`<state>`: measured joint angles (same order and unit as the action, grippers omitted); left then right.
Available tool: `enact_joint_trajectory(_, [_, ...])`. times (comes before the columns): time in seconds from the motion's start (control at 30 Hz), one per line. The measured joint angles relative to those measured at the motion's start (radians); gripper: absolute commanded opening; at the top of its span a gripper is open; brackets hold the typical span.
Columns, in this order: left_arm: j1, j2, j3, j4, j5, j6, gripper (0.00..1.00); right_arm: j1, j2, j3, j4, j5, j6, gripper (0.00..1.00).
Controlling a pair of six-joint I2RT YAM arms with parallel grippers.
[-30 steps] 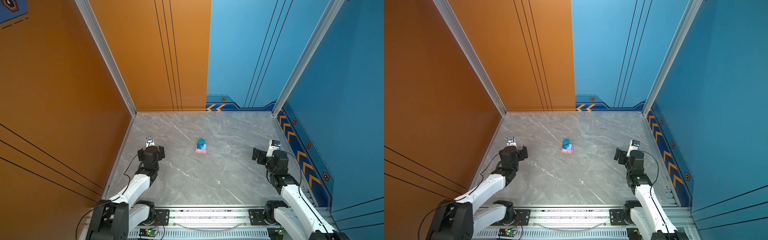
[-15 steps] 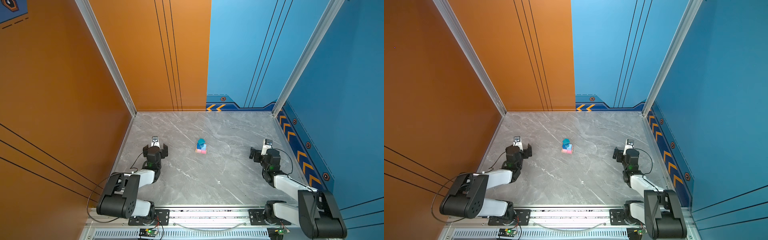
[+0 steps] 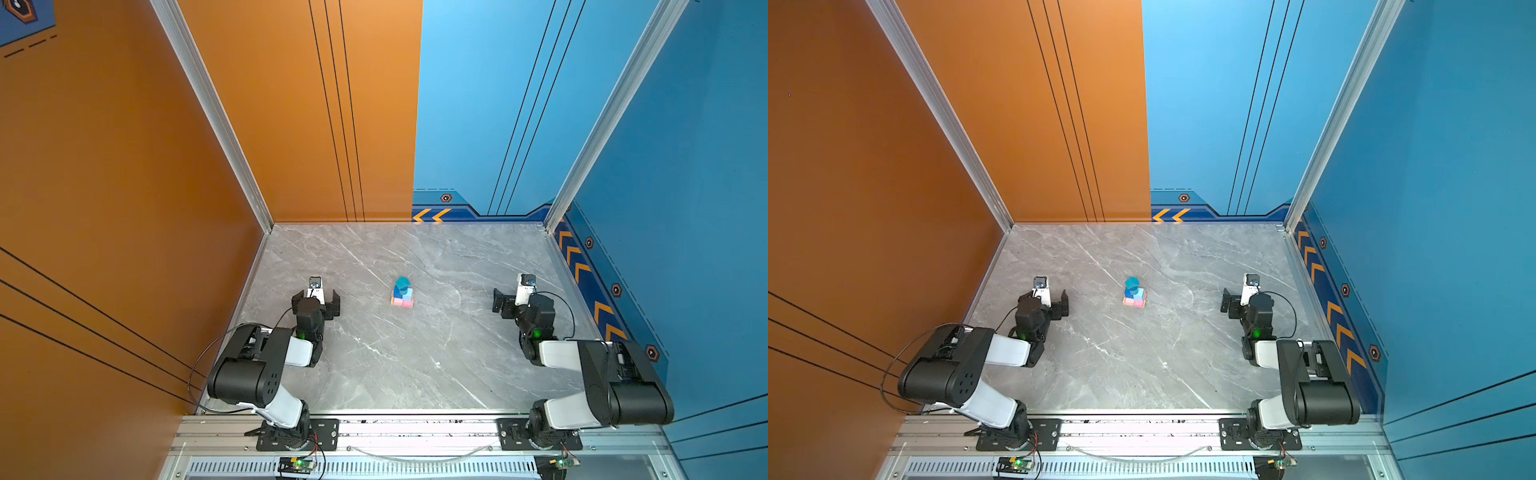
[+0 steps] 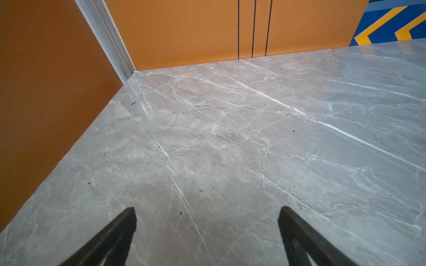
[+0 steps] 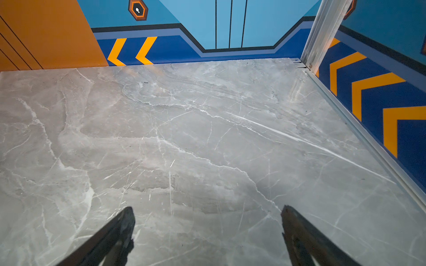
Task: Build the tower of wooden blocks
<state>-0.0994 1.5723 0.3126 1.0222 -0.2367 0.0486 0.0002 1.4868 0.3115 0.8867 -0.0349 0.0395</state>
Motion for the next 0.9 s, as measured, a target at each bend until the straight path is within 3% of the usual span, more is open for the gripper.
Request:
enact_joint_trajectory(0.33, [0.060,0.000,0.053,-0.079,0.022,-0.031,0.98,0.000,0.042,0.061,-0.005,0.035,0.002,1.00])
enact_joint_trajectory(0.9, [0.059,0.000,0.054,-0.100,0.032,-0.042,0.98,0.001,0.042,0.062,-0.015,0.066,0.002,1.00])
